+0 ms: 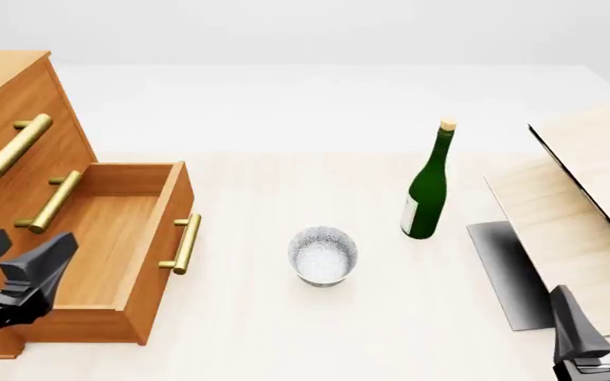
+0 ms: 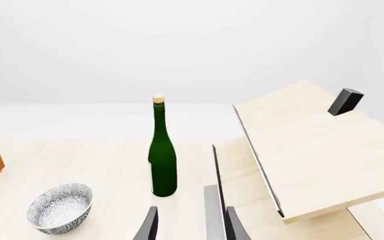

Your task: Put the bowl in the bottom drawer of the cabinet and close it.

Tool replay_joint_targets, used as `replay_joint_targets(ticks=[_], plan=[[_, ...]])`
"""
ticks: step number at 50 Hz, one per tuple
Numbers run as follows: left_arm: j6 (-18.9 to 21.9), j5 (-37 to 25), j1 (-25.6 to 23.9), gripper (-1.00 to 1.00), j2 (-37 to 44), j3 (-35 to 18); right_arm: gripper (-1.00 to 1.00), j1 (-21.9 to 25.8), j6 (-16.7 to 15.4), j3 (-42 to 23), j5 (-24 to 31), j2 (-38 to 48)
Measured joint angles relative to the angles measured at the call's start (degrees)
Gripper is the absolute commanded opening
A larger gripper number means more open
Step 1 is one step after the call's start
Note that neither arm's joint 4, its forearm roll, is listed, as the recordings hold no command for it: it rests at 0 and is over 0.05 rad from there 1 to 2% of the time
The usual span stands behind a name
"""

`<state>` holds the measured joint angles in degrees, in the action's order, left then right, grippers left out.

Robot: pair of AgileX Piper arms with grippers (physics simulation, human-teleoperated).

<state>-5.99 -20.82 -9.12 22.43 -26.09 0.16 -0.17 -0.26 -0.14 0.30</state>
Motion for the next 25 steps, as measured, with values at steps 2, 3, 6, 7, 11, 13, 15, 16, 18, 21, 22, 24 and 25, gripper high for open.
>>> replay_joint_targets(ticks=[2, 3, 6, 7, 11, 13, 15, 16, 18, 21, 22, 24, 25], plan=[[0.0, -0.2, -0.1, 1.00, 0.6, -0.4, 1.00, 0.0, 0.0, 0.0, 0.0, 0.0], [0.0, -0.3, -0.2, 1.00, 0.9, -0.5, 1.00, 0.0, 0.0, 0.0, 0.0, 0.0], [-0.1, -0.5, -0.3, 1.00, 1.9, -1.0, 1.00, 0.0, 0.0, 0.0, 0.0, 0.0], [-0.2, -0.5, -0.4, 1.00, 2.2, -1.2, 1.00, 0.0, 0.0, 0.0, 0.0, 0.0], [-0.4, -0.5, -0.4, 1.00, 3.6, -1.7, 1.00, 0.0, 0.0, 0.0, 0.0, 0.0], [-0.5, -0.5, -0.3, 1.00, 4.4, -1.9, 1.00, 0.0, 0.0, 0.0, 0.0, 0.0], [-0.5, -0.4, -0.2, 1.00, 5.1, -2.1, 1.00, 0.0, 0.0, 0.0, 0.0, 0.0], [-0.6, -0.4, -0.2, 1.00, 5.4, -2.2, 1.00, 0.0, 0.0, 0.0, 0.0, 0.0], [-0.6, -0.3, -0.1, 1.00, 6.1, -2.4, 1.00, 0.0, 0.0, 0.0, 0.0, 0.0], [-0.8, -0.1, -0.1, 1.00, 7.2, -2.7, 1.00, 0.0, 0.0, 0.0, 0.0, 0.0], [-0.8, -0.1, -0.1, 1.00, 7.6, -2.7, 1.00, 0.0, 0.0, 0.0, 0.0, 0.0], [-0.9, 0.1, 0.0, 1.00, 8.3, -2.8, 1.00, 0.0, 0.0, 0.0, 0.0, 0.0], [-1.0, 0.2, 0.1, 1.00, 8.6, -2.9, 1.00, 0.0, 0.0, 0.0, 0.0, 0.0]])
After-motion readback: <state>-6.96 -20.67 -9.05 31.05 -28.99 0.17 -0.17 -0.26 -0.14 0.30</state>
